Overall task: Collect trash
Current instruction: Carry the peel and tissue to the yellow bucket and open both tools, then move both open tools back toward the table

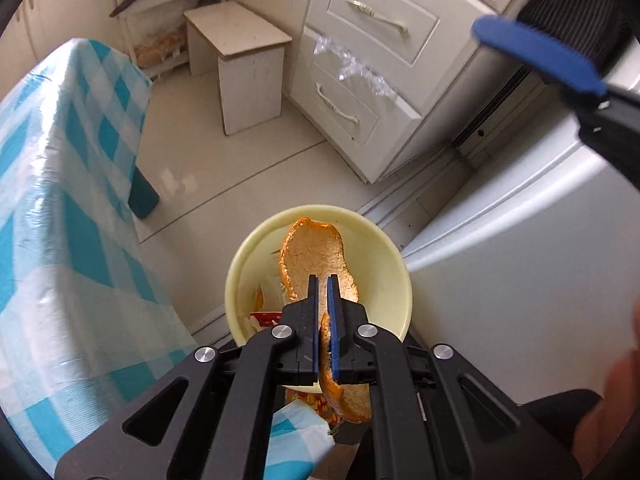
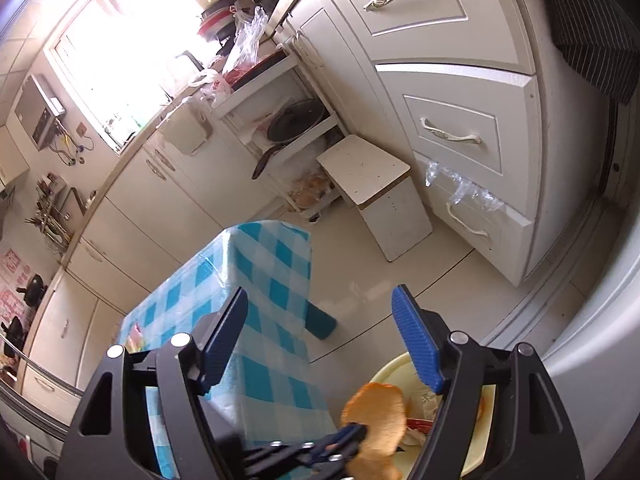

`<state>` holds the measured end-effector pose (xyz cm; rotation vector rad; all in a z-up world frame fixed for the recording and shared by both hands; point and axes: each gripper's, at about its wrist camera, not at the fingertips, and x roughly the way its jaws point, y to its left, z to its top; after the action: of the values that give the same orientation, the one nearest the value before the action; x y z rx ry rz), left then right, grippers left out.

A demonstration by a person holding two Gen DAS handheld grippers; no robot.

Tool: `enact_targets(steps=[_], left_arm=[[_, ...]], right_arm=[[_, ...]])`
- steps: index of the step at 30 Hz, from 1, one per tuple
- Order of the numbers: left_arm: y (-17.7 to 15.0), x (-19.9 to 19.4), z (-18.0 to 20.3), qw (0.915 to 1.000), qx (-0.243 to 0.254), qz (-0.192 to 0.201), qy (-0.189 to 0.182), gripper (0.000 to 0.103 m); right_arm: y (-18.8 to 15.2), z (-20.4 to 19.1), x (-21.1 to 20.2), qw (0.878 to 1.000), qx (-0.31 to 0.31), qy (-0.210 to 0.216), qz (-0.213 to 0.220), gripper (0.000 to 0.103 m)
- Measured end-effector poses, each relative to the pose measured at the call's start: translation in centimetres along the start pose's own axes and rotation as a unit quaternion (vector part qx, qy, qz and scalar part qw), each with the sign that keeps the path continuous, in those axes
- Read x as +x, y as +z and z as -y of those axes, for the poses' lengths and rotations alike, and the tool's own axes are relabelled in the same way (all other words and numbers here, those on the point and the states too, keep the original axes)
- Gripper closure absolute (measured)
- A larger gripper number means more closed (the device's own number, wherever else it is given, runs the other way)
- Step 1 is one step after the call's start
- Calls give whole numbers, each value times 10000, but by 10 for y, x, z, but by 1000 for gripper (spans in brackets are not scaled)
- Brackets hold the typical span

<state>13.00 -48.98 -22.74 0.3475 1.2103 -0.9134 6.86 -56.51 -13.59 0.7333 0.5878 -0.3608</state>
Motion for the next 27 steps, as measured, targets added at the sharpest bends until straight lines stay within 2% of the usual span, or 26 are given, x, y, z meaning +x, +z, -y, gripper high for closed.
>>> enact_targets(steps=[2, 3, 5, 11, 17, 21, 27], left_arm=[[3, 13, 3, 9998, -113, -178, 20, 96], [6, 18, 4, 9995, -160, -262, -22, 87], [7, 20, 4, 9992, -262, -298, -43, 55], [-1, 0, -3, 9994, -311, -77, -154, 48], [-20, -56, -36, 9979, -478, 444, -25, 34], [-43, -100, -72, 9944, -683, 767, 245, 30], [-80, -159, -133, 9845, -994, 1110, 924, 25]], right_arm=[[1, -1, -3, 10000, 4, 18, 61, 31], [2, 0, -3, 10000, 34, 28, 85, 31], [2, 3, -4, 9999, 110, 46, 99, 31], [3, 3, -2, 9997, 212, 71, 135, 31], [1, -11, 1, 9997, 137, 127, 167, 30], [-3, -23, 8, 9999, -2, 144, 94, 30], [-15, -50, 20, 9995, -243, 185, -108, 30]])
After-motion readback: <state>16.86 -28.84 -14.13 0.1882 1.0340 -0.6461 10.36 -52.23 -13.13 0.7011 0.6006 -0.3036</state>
